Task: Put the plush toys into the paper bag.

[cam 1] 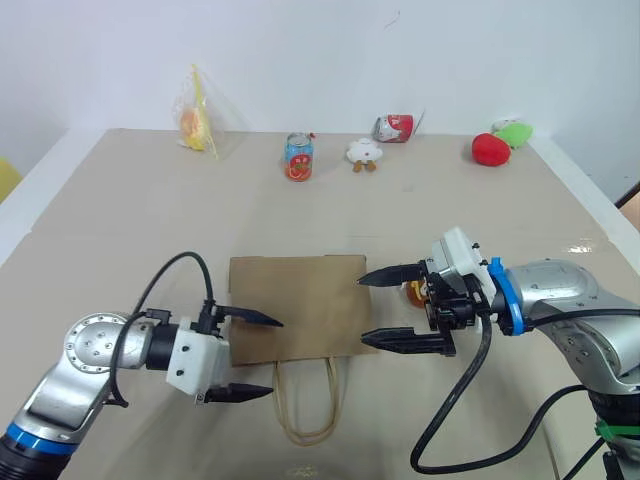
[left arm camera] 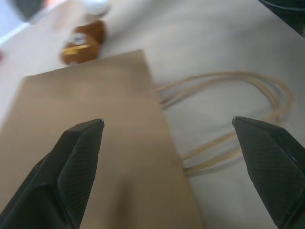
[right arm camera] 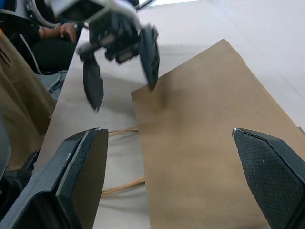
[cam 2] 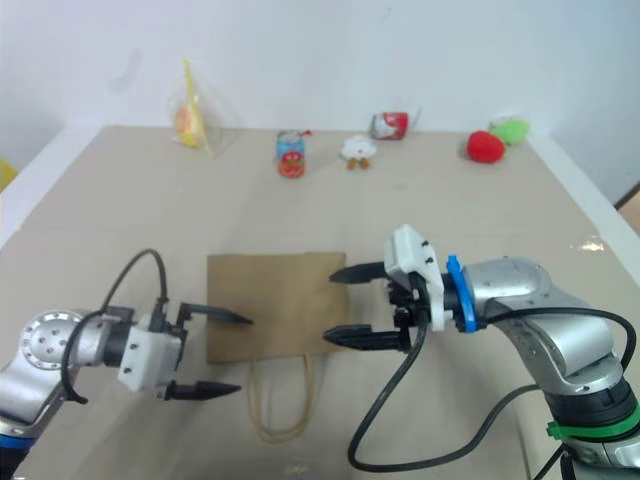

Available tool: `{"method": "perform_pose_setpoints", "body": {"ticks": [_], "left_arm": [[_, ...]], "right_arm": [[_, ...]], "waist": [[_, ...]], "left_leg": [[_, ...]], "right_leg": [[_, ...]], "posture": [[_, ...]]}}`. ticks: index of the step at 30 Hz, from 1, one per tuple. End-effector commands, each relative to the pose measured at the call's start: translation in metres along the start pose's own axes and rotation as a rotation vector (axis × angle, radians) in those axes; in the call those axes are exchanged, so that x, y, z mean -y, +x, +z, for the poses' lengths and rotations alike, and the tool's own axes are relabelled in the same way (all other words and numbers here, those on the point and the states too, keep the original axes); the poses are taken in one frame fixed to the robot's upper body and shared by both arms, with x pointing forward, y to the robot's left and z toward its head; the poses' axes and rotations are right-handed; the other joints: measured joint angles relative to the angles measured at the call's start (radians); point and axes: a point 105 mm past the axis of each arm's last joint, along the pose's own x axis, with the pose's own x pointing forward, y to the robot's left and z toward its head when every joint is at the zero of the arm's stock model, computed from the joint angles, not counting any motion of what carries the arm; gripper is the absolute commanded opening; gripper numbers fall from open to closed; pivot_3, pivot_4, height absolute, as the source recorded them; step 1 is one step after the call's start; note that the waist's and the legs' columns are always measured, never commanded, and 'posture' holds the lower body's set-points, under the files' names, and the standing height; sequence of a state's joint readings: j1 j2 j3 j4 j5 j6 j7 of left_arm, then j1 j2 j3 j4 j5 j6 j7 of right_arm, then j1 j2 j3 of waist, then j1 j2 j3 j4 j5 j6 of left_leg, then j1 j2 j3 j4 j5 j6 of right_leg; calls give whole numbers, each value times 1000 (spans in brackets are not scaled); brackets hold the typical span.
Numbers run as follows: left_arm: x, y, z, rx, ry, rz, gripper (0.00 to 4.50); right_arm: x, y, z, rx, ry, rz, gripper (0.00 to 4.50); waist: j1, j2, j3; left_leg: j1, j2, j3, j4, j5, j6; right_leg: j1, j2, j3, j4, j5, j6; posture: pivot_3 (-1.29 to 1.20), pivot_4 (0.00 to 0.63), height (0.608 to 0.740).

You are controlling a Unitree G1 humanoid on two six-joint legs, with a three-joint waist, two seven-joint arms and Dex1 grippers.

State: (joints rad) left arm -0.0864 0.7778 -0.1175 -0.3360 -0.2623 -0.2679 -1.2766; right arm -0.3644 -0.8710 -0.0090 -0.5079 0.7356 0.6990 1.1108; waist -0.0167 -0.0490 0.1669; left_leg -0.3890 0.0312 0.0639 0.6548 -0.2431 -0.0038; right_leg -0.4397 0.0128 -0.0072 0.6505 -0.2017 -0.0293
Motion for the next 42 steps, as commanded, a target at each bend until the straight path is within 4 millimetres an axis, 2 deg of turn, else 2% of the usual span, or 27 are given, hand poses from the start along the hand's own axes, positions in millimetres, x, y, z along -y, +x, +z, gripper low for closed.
{"method": "perform_pose_setpoints", "body": {"ticks": [1,10,14,22,30,37,42], "left_arm": [[4,7,-2,18,66,-51,4468],[14,16,-8,30,165,-144,4468],[9,21,-3,56,155,-110,4468],[12,29,-5,48,176,-119,4468],[7,28,-15,-3,229,-116,4468],[-6,18,-22,-29,266,-90,4468],[-3,23,-21,-14,283,-112,4468]], "right_arm": [[-5,-3,11,14,-45,-19,4500],[-8,-5,12,17,-31,-59,4500],[-9,-5,12,17,-28,-66,4500],[-8,-6,12,23,-21,-76,4500],[-6,-6,13,27,-17,-82,4500],[-5,-7,13,26,-10,-84,4500],[-4,-5,14,29,-12,-86,4500]], "waist": [[-1,0,0],[-1,0,0],[-1,0,0],[-1,0,0],[0,0,0],[-1,0,0],[-1,0,0]], "left_leg": [[0,0,0,0,0,0],[-1,0,1,0,0,0],[-1,0,1,0,0,0],[0,0,0,0,0,0],[0,0,0,0,0,0],[0,0,1,0,0,0],[0,0,1,0,0,0]], "right_leg": [[0,0,0,0,0,0],[0,0,1,0,0,0],[0,0,1,0,0,0],[0,0,1,0,0,1],[0,0,1,0,0,1],[0,0,1,0,1,1],[0,0,1,0,1,1]], "posture": [[0,150,740],[0,150,740],[0,150,740],[0,150,740],[0,150,740],[0,150,740],[0,150,740]]}}
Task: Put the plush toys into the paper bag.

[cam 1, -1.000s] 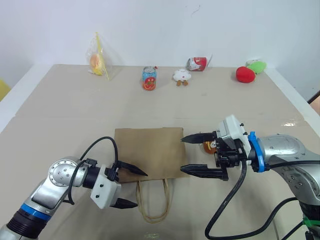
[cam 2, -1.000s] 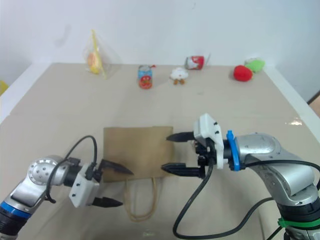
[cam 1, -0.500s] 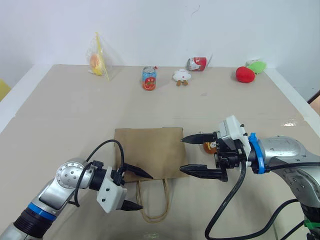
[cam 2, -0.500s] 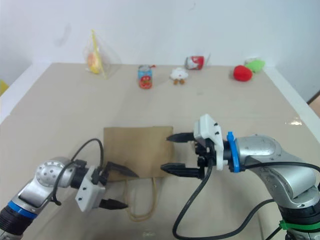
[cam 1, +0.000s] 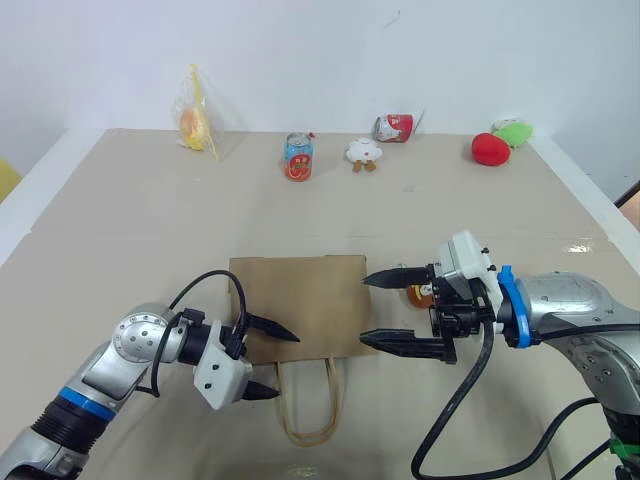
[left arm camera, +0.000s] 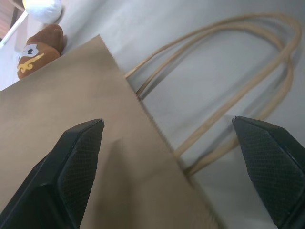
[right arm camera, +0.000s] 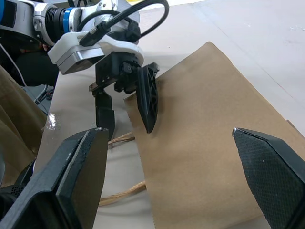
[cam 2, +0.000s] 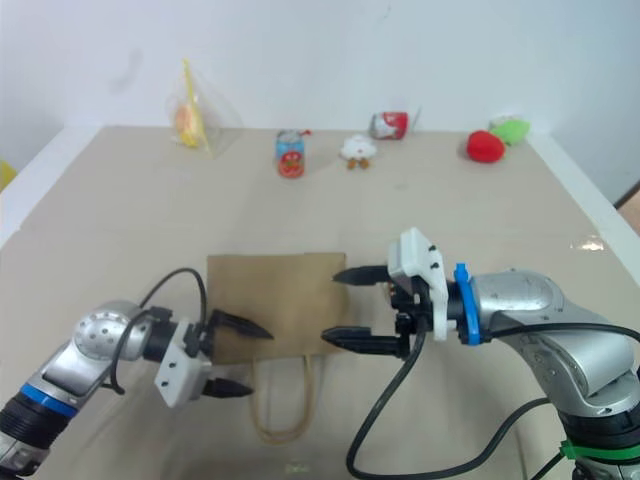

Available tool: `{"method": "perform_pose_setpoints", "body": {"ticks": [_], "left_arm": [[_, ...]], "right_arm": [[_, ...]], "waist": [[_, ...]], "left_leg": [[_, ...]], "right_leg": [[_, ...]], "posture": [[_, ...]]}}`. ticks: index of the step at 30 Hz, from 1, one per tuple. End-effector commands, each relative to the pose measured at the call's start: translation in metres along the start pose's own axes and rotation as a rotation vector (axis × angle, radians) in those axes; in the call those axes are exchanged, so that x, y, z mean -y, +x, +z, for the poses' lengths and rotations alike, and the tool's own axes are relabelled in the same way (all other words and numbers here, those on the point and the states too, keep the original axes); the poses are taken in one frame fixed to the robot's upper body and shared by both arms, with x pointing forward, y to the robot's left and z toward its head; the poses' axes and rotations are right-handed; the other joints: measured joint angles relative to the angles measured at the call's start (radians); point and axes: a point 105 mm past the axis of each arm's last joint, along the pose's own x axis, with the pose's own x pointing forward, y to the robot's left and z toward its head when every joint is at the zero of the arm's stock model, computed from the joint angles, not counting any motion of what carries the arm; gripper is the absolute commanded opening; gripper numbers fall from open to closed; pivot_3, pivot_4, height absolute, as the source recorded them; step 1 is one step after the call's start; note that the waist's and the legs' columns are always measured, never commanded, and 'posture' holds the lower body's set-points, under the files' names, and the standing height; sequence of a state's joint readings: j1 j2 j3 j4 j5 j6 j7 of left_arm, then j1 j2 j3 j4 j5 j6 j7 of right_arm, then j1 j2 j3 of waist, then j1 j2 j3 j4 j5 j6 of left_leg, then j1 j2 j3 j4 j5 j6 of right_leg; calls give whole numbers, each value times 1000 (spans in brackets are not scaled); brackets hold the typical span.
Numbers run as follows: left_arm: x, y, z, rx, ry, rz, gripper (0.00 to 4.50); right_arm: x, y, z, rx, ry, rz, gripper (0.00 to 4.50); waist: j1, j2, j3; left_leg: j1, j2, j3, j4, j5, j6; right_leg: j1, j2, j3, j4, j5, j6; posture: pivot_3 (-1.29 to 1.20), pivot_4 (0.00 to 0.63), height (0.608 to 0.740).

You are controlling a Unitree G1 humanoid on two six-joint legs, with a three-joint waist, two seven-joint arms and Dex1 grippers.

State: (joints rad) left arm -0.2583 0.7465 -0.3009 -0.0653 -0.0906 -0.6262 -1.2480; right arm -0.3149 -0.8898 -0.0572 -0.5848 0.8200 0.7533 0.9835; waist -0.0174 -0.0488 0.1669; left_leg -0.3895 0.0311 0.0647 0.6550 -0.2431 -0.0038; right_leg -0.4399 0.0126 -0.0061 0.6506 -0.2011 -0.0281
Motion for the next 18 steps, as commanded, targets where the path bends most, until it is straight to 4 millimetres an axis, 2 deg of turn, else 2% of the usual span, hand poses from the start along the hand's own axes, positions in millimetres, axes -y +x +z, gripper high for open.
{"method": "perform_pose_setpoints", "body": {"ticks": [1,9,12,13,14,15,18], "left_arm": [[-2,3,6,19,41,-6,4468],[0,12,21,96,30,-8,4468],[1,15,27,128,7,-17,3619],[0,15,28,139,-13,-18,3530],[-1,15,29,150,-43,-14,3245],[-3,15,30,157,-64,-13,2752],[-8,12,30,162,-118,0,1753]], "right_arm": [[1,-3,11,19,-46,-11,4500],[2,-4,13,28,-38,-20,4500],[-2,-4,12,22,-42,2,4500],[-4,-4,12,23,-40,19,4500],[-7,-4,14,32,-26,43,4500],[-10,-4,15,39,-15,62,4500],[-17,-4,17,33,-2,115,4500]], "waist": [[0,0,0],[0,0,0],[0,0,0],[0,0,0],[0,0,0],[0,0,0],[0,0,0]], "left_leg": [[0,0,0,0,0,0],[0,0,0,0,0,0],[0,0,0,0,0,0],[0,0,0,0,0,0],[0,0,0,0,0,0],[0,0,0,0,0,0],[0,0,0,0,0,0]], "right_leg": [[0,0,0,0,0,0],[0,0,0,0,0,0],[0,0,0,0,0,0],[0,0,0,0,0,0],[0,0,0,0,0,0],[0,0,0,0,0,0],[0,0,0,0,0,0]], "posture": [[0,150,740],[0,150,740],[0,150,740],[0,150,740],[0,150,740],[0,150,740],[0,150,740]]}}
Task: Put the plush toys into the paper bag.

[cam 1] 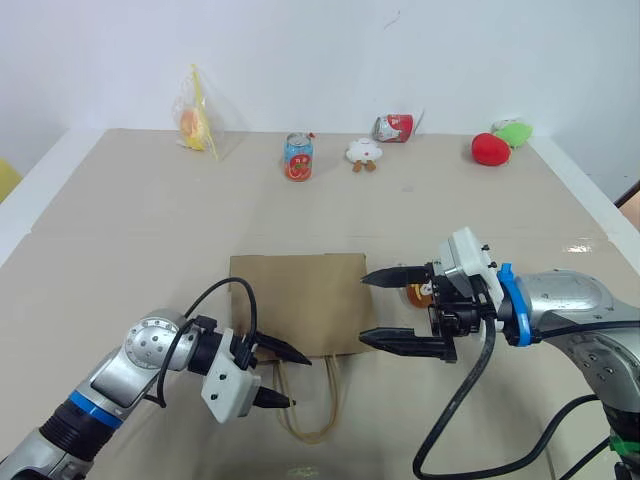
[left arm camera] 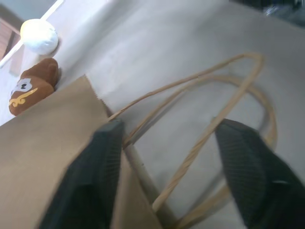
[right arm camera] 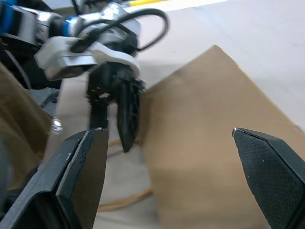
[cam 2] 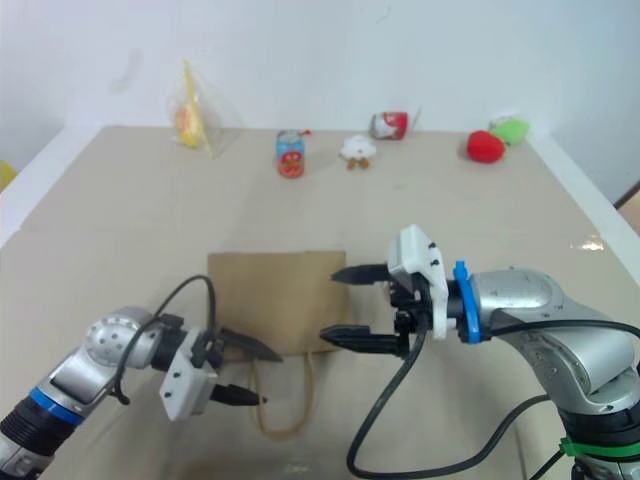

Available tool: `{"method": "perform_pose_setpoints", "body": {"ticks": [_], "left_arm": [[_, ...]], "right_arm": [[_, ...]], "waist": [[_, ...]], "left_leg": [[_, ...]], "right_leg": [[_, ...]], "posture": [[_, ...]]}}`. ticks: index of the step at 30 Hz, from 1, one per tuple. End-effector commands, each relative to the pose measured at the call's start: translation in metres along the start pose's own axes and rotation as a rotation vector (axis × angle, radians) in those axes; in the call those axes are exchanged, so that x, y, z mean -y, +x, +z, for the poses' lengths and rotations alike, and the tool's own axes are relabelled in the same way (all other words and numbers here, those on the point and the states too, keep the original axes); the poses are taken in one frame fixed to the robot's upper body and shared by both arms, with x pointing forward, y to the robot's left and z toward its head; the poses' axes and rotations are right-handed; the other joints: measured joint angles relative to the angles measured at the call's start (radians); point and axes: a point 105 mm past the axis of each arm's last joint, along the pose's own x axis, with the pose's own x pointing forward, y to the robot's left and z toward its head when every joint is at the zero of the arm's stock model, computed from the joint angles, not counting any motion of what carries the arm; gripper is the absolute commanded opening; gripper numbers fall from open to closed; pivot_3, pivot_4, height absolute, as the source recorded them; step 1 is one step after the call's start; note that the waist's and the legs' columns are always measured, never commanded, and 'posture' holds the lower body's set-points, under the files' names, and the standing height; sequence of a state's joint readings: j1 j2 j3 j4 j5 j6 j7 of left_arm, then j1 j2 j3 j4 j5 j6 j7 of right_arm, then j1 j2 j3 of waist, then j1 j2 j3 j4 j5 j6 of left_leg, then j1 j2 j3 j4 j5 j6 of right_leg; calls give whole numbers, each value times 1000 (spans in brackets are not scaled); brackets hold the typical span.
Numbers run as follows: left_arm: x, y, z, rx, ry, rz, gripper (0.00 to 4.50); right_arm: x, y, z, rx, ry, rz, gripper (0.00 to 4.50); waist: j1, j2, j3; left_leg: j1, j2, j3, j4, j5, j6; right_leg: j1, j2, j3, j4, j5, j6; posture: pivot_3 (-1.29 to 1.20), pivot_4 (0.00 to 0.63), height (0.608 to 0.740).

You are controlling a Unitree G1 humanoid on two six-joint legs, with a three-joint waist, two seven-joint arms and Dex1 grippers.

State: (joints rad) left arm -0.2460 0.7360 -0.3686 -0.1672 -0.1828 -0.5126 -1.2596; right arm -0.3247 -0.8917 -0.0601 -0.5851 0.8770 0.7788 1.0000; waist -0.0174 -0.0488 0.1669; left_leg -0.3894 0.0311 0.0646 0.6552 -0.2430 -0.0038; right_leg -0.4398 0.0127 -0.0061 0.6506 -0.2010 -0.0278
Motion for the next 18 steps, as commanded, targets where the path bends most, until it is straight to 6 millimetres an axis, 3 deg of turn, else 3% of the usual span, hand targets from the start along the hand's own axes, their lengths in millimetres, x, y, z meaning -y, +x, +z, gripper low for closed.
{"method": "perform_pose_setpoints", "body": {"ticks": [1,5,10,14,18], "left_arm": [[-9,-4,8,36,-53,25,1523],[-25,-12,6,41,-119,104,98],[-60,-36,-1,6,-156,250,98],[-102,-53,-4,11,-144,408,98],[-116,-55,3,39,-120,433,98]], "right_arm": [[-12,-4,13,7,-37,66,4500],[-11,-3,11,-4,-44,64,4500],[-9,-5,17,10,-49,57,4500],[-9,-4,16,1,-44,71,4500],[-6,1,9,-14,-43,53,4500]], "waist": [[0,0,0],[0,0,0],[0,0,0],[1,0,0],[-3,0,0]], "left_leg": [[0,0,0,0,0,0],[0,0,0,0,0,0],[0,0,-1,1,0,0],[0,0,-1,1,1,1],[-1,-1,-1,1,1,1]], "right_leg": [[0,0,0,0,0,0],[0,0,0,0,0,0],[0,0,0,0,0,0],[1,0,0,0,1,1],[0,0,0,0,1,2]], "posture": [[0,150,740],[0,150,740],[0,150,740],[0,150,740],[0,150,740]]}}
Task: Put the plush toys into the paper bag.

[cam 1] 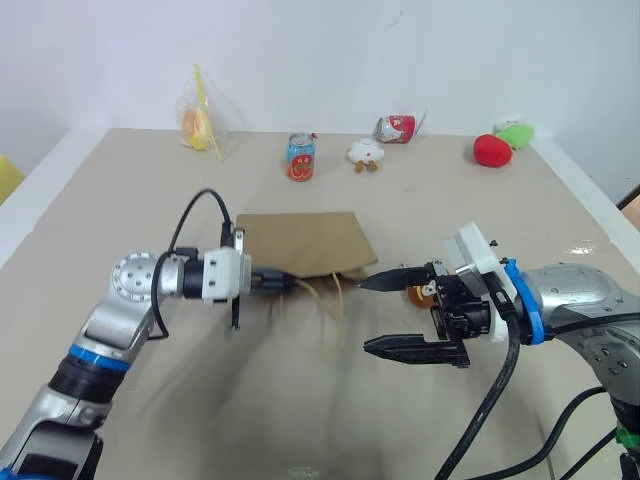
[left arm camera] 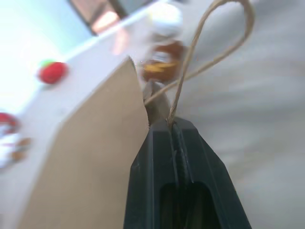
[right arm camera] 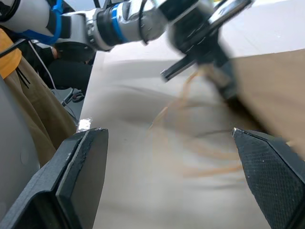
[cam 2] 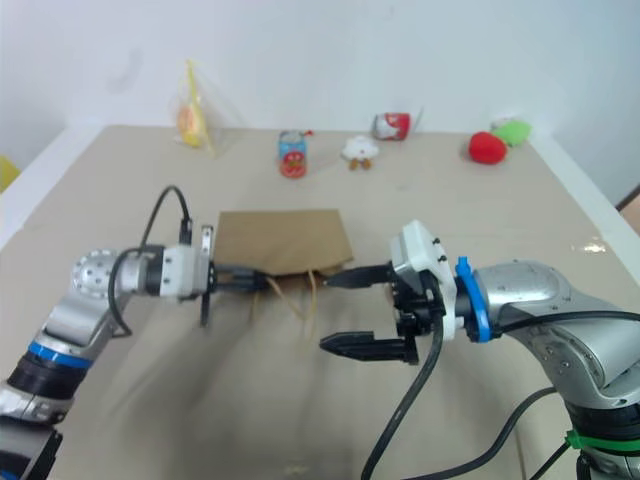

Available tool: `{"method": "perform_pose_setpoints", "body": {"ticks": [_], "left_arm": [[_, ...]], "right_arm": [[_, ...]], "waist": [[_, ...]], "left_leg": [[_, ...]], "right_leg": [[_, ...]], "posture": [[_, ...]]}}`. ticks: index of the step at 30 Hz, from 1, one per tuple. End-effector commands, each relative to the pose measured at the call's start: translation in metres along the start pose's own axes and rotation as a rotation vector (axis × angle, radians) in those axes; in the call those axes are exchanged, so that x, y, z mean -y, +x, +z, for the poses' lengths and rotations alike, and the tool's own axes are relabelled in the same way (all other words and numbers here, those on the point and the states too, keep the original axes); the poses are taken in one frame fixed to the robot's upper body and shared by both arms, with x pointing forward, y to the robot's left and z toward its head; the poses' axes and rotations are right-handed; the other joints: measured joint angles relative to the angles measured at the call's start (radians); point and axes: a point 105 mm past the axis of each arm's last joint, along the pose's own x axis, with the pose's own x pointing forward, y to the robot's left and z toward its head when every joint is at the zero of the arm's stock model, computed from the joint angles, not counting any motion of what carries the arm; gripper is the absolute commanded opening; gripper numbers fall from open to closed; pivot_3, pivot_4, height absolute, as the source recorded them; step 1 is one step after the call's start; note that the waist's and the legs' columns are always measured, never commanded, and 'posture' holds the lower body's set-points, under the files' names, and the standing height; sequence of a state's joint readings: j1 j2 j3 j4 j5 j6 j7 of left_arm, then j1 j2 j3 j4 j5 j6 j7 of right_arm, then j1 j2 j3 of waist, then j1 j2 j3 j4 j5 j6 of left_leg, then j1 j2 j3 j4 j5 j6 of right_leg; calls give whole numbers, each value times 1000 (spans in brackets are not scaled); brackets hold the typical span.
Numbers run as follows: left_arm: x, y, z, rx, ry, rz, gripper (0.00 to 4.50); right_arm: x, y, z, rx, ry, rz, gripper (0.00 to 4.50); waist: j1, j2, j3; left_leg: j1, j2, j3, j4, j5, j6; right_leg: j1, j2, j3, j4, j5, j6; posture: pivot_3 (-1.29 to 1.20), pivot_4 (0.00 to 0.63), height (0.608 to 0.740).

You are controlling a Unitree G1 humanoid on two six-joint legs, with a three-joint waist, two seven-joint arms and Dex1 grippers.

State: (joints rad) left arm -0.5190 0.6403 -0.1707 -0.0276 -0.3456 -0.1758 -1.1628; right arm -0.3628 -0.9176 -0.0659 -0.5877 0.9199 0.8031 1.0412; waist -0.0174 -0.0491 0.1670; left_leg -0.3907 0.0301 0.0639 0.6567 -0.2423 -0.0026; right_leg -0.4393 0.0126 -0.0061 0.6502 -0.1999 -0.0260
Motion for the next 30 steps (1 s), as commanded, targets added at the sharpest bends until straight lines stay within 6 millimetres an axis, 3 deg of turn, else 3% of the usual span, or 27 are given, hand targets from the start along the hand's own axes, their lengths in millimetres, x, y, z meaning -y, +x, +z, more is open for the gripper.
{"method": "perform_pose_setpoints", "body": {"ticks": [1,8,9,11,12,13,14,15,20,27,30], "left_arm": [[-11,0,12,45,13,42,98],[-23,7,21,103,-46,150,98],[-26,8,22,113,-66,175,0],[-28,9,24,125,-88,200,0],[-28,9,24,120,-82,199,0],[-27,9,23,113,-78,197,0],[-26,8,22,107,-81,198,0],[-22,7,20,94,-72,179,0],[-5,6,13,63,-74,111,0],[-18,0,4,76,-237,185,0],[-25,0,7,102,-289,210,0]], "right_arm": [[4,6,0,-4,-34,-27,4500],[37,31,-1,44,-57,-173,4500],[41,33,-1,50,-53,-191,3986],[43,35,-2,55,-50,-208,3519],[44,35,-3,52,-52,-218,2904],[45,34,-3,50,-57,-230,2904],[47,33,-3,49,-61,-243,2320],[48,31,-2,54,-60,-257,2026],[54,15,11,86,-55,-308,2026],[44,-25,0,-46,-36,-323,2026],[37,-28,-4,-65,-11,-305,2026]], "waist": [[-4,0,0],[-4,0,0],[-3,0,0],[-3,0,0],[-3,0,0],[-3,0,0],[-2,0,0],[-2,0,0],[-2,0,0],[1,0,0],[-2,0,0]], "left_leg": [[0,0,1,0,0,0],[0,0,0,0,0,-1],[0,0,1,0,1,-1],[0,0,1,0,1,0],[0,0,1,0,1,0],[-1,0,1,0,1,-1],[-1,0,1,0,1,-1],[-1,0,1,0,1,-1],[-1,0,1,0,1,0],[-1,-1,1,0,1,0],[-1,-1,1,0,1,0]], "right_leg": [[0,0,1,0,0,0],[-1,0,1,0,1,1],[-1,0,1,0,1,1],[-1,0,1,0,1,2],[-1,0,1,0,1,2],[-1,0,1,0,1,2],[-1,0,1,0,1,2],[-1,0,1,0,1,2],[-1,0,2,0,2,1],[-1,-1,1,0,2,1],[-1,-1,1,-1,2,1]], "posture": [[0,150,740],[0,150,740],[0,150,740],[0,150,740],[0,150,740],[0,150,740],[0,150,740],[0,150,740],[0,150,740],[0,150,740],[0,150,740]]}}
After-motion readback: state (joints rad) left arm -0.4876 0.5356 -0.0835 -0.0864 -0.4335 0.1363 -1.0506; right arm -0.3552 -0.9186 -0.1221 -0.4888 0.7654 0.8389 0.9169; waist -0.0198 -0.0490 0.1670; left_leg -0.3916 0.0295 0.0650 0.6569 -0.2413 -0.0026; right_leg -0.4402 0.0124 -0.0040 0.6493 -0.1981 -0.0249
